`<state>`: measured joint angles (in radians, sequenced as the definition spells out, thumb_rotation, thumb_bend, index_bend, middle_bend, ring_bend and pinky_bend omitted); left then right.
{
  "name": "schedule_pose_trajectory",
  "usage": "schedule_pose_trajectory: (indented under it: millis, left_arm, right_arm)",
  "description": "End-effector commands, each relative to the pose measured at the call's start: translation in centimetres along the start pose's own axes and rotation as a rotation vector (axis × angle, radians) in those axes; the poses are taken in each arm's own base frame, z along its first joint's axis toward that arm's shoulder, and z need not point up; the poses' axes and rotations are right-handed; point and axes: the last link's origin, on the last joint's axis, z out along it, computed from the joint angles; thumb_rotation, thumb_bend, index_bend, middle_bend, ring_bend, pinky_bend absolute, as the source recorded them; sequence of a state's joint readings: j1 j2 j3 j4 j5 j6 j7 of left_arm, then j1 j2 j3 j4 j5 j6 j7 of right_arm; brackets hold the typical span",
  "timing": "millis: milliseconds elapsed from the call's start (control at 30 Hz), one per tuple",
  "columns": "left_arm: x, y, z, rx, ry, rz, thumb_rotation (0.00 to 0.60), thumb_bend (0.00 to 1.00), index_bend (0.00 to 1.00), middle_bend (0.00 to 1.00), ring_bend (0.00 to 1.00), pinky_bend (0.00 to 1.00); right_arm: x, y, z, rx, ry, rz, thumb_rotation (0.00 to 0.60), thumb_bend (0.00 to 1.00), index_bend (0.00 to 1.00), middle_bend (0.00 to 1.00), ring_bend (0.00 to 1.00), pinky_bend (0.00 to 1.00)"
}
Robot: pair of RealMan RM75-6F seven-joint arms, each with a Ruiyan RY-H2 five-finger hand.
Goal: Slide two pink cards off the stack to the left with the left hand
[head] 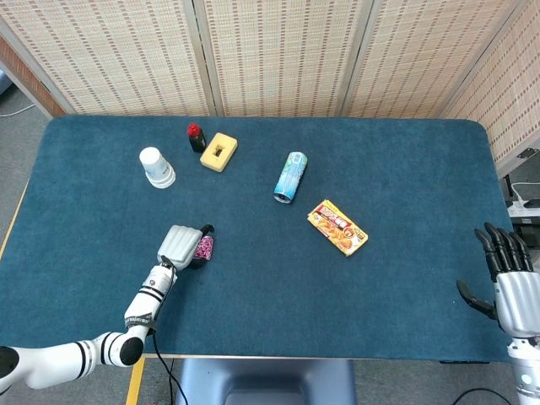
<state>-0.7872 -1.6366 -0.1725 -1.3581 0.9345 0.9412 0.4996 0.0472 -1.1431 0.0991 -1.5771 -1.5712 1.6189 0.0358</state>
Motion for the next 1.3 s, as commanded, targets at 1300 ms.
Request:
schedule_pose_trajectory:
  millis: [1300]
  left_arm:
    - [1.0, -0.1, -0.3, 0.115, -0.084, 0.013, 0.6, 0.27, 0.16, 1.0, 1.0, 1.0]
  right_arm:
    - [-0.2, -0.1, -0.1, 0.005, -0.022, -0.007, 0.6, 0.22, 0.0, 0.0, 0.0, 0.05]
